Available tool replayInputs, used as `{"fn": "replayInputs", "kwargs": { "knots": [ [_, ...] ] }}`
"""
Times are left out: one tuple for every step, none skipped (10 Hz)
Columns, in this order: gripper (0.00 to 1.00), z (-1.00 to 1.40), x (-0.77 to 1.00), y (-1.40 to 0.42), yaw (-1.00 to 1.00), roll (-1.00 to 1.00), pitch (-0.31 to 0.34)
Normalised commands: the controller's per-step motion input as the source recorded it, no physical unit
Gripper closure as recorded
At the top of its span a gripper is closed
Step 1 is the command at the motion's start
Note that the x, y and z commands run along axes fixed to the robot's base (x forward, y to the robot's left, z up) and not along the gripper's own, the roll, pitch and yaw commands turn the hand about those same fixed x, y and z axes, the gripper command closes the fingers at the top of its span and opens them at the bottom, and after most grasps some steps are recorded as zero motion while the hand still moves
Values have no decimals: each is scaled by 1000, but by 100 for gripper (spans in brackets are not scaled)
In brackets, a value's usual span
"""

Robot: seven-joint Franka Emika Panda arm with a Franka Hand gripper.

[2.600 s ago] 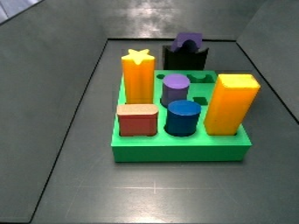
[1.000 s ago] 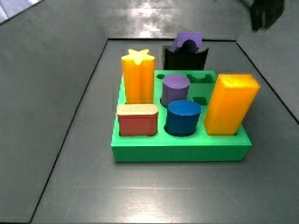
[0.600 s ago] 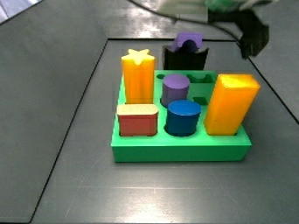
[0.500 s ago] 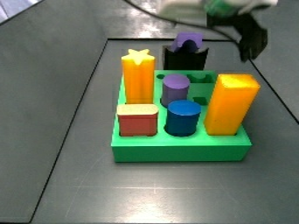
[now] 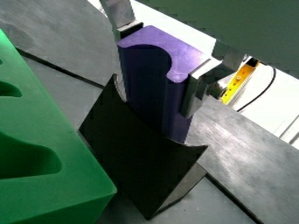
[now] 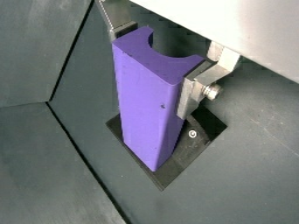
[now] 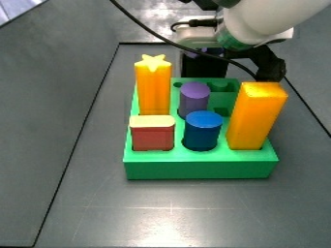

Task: Pick up the arch object. Move up. Place the arch object on the fixture. Regrasp the arch object. Rotate the arch object. Move to above the board. Insert the arch object.
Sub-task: Rotate the arch object.

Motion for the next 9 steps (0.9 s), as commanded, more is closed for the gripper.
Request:
{"fn": "replayInputs", "kwargs": {
  "knots": [
    [100,944,-1000,404,0,0,0],
    [100,943,-1000,403,0,-7,-6],
    [100,922,-1000,370,3,-81,-66],
    [100,888,-1000,324,-6,-100,-92],
    [100,859,-1000,301,-20,-109,-101],
    [100,837,-1000,287,-31,-115,-105],
    [100,775,-1000,250,-61,-128,-109],
    [100,727,-1000,227,-79,-133,-108],
    [100,672,-1000,206,-90,-132,-98]
  ]
}}
